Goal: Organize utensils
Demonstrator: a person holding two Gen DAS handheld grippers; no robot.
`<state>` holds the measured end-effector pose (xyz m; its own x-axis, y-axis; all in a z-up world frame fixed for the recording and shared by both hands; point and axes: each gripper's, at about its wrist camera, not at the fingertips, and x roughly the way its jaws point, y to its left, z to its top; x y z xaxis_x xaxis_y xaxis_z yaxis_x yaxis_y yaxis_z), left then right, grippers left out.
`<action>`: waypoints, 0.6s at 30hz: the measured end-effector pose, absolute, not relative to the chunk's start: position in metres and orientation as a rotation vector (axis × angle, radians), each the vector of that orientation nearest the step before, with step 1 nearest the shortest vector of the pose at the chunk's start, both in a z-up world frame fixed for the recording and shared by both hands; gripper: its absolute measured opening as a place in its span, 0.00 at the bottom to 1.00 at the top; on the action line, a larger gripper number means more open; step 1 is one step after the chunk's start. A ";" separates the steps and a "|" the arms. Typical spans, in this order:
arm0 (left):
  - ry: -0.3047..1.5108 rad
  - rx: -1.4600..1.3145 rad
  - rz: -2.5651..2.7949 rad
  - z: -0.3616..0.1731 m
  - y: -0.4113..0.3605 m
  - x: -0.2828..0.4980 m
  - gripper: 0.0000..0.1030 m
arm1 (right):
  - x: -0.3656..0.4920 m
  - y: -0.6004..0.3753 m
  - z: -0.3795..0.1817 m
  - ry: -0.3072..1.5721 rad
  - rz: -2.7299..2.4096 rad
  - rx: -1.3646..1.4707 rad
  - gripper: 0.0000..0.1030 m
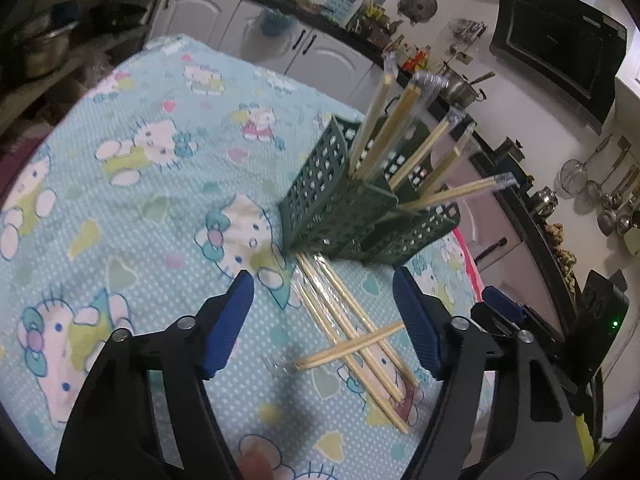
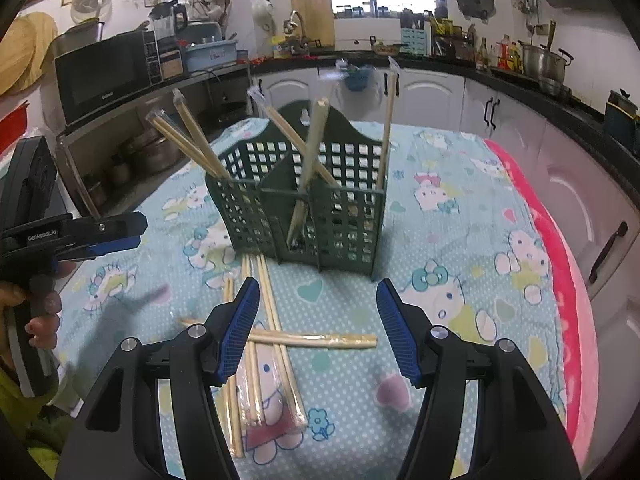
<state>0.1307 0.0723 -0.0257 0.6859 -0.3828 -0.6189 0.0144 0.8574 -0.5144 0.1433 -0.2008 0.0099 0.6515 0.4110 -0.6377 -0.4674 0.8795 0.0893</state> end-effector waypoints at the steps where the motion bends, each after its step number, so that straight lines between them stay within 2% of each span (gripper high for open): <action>1: 0.797 -0.504 -0.237 -0.027 0.071 0.132 0.58 | 0.144 -0.202 0.008 0.707 0.497 -0.087 0.57; 18: 0.916 -0.476 -0.285 -0.061 0.042 0.156 0.33 | 0.158 -0.217 -0.031 0.815 0.440 -0.085 0.56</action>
